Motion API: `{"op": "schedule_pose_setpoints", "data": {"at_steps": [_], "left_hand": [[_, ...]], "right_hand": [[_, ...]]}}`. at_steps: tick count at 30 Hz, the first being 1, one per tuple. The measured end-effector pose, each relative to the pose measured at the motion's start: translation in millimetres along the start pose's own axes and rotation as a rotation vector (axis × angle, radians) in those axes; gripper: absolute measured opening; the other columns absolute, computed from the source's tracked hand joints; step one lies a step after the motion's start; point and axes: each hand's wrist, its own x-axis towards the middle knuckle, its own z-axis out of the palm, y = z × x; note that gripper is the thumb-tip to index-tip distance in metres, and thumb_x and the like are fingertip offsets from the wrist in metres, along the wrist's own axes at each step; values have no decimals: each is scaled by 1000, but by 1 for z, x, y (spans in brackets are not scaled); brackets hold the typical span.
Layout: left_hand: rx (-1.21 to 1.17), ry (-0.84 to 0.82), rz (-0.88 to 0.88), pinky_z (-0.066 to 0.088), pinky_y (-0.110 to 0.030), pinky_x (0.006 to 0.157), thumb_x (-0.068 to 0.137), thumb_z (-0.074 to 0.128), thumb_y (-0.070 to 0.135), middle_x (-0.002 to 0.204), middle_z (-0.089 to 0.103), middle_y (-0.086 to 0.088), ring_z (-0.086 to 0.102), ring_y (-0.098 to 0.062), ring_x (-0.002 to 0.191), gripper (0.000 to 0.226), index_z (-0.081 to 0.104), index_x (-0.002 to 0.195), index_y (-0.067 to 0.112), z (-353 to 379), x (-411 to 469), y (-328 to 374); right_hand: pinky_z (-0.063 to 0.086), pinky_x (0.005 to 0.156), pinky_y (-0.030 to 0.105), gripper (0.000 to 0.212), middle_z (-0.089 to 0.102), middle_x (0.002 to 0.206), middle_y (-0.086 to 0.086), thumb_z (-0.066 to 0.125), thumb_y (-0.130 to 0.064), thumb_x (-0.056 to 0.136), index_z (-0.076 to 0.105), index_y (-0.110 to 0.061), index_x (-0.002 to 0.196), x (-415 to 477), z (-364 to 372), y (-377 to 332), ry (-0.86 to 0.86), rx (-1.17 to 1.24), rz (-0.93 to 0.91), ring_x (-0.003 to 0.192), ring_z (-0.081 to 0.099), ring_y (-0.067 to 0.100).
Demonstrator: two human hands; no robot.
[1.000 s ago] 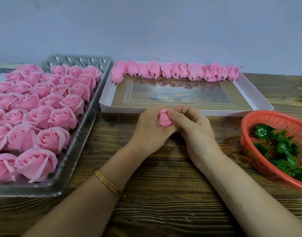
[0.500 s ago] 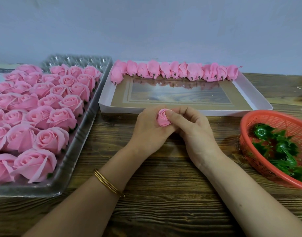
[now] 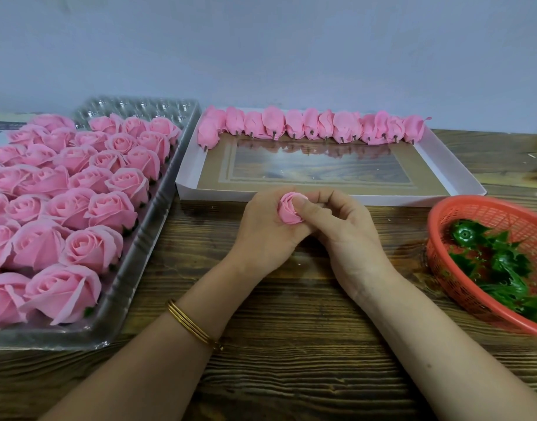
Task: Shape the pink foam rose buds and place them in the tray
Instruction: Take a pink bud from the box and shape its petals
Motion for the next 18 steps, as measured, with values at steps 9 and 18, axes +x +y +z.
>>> {"op": "schedule_pose_setpoints", "data": {"at_steps": [9,18], "left_hand": [[-218,232,-94,47,-24,59,83,74,14,60,57,-16,54,-15,60,34,57,71,-13,2,3,5],[-504,282,-256,43,-15,43,87,70,10,44,47,10,47,-1,41,33,46,64,11,6,7,9]], "right_hand": [[50,71,27,15,66,79,10,49,1,89,63,0,94,6,-3,3,94,95,6,76,62,17],[52,73,21,24,64,74,-6,71,12,75,62,-8,85,-4,10,6,-96,-217,-155,67,56,6]]}}
